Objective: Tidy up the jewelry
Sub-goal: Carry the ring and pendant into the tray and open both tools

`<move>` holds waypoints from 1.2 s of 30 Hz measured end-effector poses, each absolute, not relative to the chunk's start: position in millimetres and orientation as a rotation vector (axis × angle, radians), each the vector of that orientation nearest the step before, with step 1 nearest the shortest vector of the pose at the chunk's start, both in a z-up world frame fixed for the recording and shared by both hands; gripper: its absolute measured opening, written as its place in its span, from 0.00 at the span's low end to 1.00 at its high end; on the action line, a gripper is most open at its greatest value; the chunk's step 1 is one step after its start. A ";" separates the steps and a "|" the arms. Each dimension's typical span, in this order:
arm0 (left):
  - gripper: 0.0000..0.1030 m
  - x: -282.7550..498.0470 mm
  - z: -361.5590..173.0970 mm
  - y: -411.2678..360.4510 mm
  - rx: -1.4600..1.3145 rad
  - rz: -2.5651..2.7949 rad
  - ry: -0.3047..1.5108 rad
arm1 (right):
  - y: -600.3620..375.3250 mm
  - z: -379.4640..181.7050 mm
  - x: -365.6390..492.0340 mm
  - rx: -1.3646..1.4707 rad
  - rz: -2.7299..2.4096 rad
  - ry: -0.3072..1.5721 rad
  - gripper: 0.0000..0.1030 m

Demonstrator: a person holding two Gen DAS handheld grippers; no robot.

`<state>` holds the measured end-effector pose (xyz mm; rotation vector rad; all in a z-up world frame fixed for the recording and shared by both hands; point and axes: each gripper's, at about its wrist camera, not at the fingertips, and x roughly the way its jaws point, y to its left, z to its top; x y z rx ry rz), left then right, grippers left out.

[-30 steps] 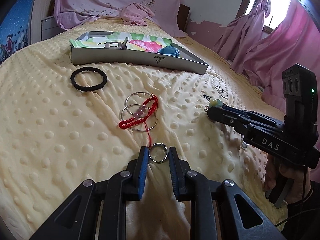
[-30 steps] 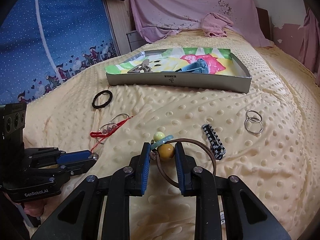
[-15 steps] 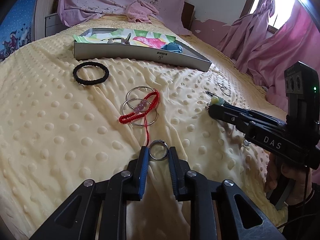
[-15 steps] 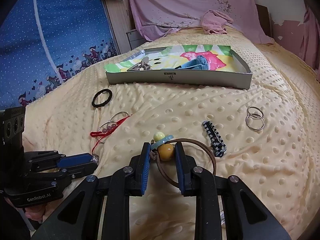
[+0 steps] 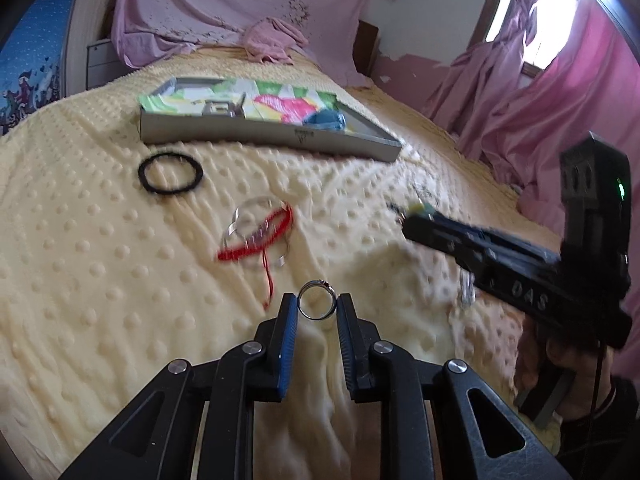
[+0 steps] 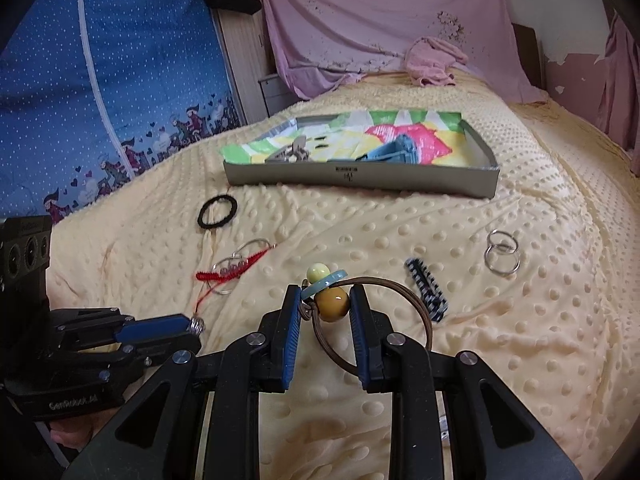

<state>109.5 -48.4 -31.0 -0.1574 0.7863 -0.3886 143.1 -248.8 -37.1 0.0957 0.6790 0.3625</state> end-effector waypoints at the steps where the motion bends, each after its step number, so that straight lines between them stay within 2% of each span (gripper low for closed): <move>1: 0.19 114.8 -26.0 -48.2 -0.161 -0.380 0.768 | -250.2 -35.4 144.6 0.103 0.361 0.670 0.21; 9: 0.19 174.5 11.0 -48.3 -0.188 -0.331 0.648 | -260.0 -8.0 174.9 0.163 0.344 0.569 0.21; 17: 0.19 266.0 36.9 -54.3 -0.242 -0.292 0.606 | -270.0 22.7 254.2 0.103 0.281 0.512 0.21; 26: 0.19 334.9 9.7 -93.4 -0.115 -0.274 0.696 | -294.5 -18.1 335.6 0.134 0.169 0.670 0.21; 32: 0.19 353.4 -16.8 -95.3 -0.127 -0.246 0.816 | -291.4 -44.1 350.7 0.109 0.151 0.767 0.21; 36: 0.19 352.4 -19.6 -93.5 -0.141 -0.249 0.830 | -291.1 -47.3 355.5 0.107 0.153 0.777 0.21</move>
